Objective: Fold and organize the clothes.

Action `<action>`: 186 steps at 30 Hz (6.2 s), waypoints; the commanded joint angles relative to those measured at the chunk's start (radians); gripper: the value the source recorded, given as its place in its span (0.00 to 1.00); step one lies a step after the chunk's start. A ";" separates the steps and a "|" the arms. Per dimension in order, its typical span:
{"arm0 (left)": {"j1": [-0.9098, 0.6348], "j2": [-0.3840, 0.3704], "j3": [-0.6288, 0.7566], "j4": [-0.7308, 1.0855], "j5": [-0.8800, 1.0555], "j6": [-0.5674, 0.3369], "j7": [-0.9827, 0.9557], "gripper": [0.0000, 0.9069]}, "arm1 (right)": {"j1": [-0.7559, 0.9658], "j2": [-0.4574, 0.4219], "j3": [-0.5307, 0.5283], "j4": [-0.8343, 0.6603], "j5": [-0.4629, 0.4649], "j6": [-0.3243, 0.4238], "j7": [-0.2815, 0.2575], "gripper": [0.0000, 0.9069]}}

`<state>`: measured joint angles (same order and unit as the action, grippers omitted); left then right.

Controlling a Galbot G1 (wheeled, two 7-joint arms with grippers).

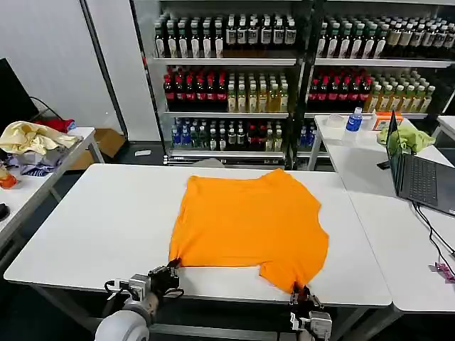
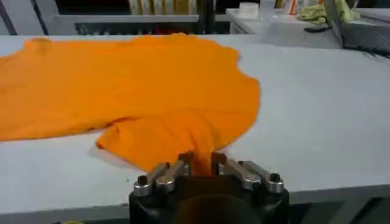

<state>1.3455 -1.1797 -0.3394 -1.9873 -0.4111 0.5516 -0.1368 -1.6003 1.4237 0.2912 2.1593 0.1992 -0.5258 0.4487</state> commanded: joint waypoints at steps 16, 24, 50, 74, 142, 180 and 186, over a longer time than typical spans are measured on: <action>0.125 0.051 -0.149 -0.221 -0.132 -0.033 0.008 0.03 | -0.184 -0.051 0.132 0.308 -0.023 0.101 -0.062 0.00; 0.177 0.059 -0.151 -0.228 -0.113 -0.047 0.016 0.89 | -0.146 -0.047 0.134 0.204 -0.049 0.071 -0.053 0.00; 0.202 -0.034 0.066 -0.159 0.081 -0.002 -0.029 1.00 | -0.124 -0.021 0.096 0.107 -0.156 0.019 -0.037 1.00; 0.167 -0.033 0.071 -0.114 0.071 0.012 -0.054 0.02 | -0.044 0.006 0.076 -0.045 -0.050 -0.006 -0.040 0.00; -0.133 0.082 0.054 0.059 -0.074 0.016 -0.014 0.02 | 0.287 -0.255 0.082 -0.107 0.044 0.024 -0.144 0.00; -0.048 0.056 0.027 0.015 -0.049 0.007 0.004 1.00 | 0.358 -0.243 0.034 -0.222 -0.011 0.021 -0.200 1.00; -0.016 0.058 0.014 -0.003 -0.047 0.006 0.003 1.00 | 0.283 -0.240 0.101 -0.135 -0.010 0.014 -0.204 1.00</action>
<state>1.3004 -1.1220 -0.3236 -1.9727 -0.4609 0.5581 -0.1351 -1.2489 1.1808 0.3243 1.9377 0.1925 -0.5093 0.2533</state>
